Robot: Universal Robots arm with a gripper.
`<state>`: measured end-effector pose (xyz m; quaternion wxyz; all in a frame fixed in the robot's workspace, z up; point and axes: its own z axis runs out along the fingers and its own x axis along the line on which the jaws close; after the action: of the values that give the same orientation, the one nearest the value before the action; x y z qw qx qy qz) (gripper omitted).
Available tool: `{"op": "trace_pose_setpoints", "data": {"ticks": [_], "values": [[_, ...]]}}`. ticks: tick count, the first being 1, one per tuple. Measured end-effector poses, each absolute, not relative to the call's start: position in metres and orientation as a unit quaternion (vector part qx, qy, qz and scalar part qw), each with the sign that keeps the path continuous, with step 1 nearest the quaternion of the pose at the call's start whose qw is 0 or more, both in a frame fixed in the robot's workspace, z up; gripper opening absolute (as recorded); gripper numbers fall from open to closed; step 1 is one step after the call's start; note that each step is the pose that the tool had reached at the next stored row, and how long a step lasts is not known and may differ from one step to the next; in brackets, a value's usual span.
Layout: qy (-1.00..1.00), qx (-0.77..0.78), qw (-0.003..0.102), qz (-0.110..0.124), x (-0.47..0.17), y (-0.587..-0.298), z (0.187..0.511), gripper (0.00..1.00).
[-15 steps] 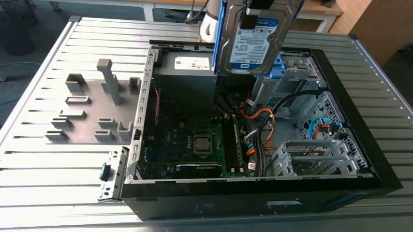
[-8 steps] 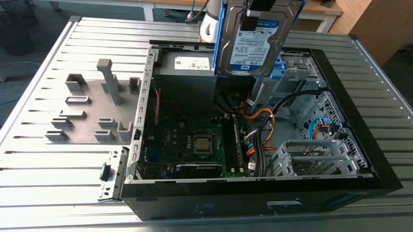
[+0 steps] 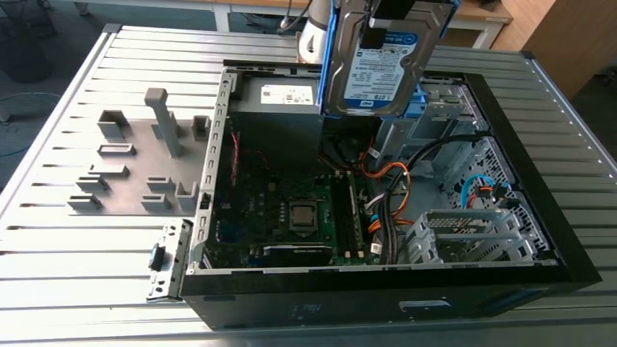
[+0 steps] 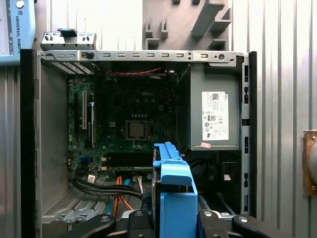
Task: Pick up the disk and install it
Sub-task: 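Pick up the disk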
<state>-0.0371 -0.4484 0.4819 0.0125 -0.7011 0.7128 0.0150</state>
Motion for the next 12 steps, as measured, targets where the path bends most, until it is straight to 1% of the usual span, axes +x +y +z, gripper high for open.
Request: {"op": "trace_pose_setpoints", "data": {"ticks": [12], "values": [[0.713, -0.701, 0.013, 0.015, -0.0371, -0.4559, 0.4818, 0.36]]}}
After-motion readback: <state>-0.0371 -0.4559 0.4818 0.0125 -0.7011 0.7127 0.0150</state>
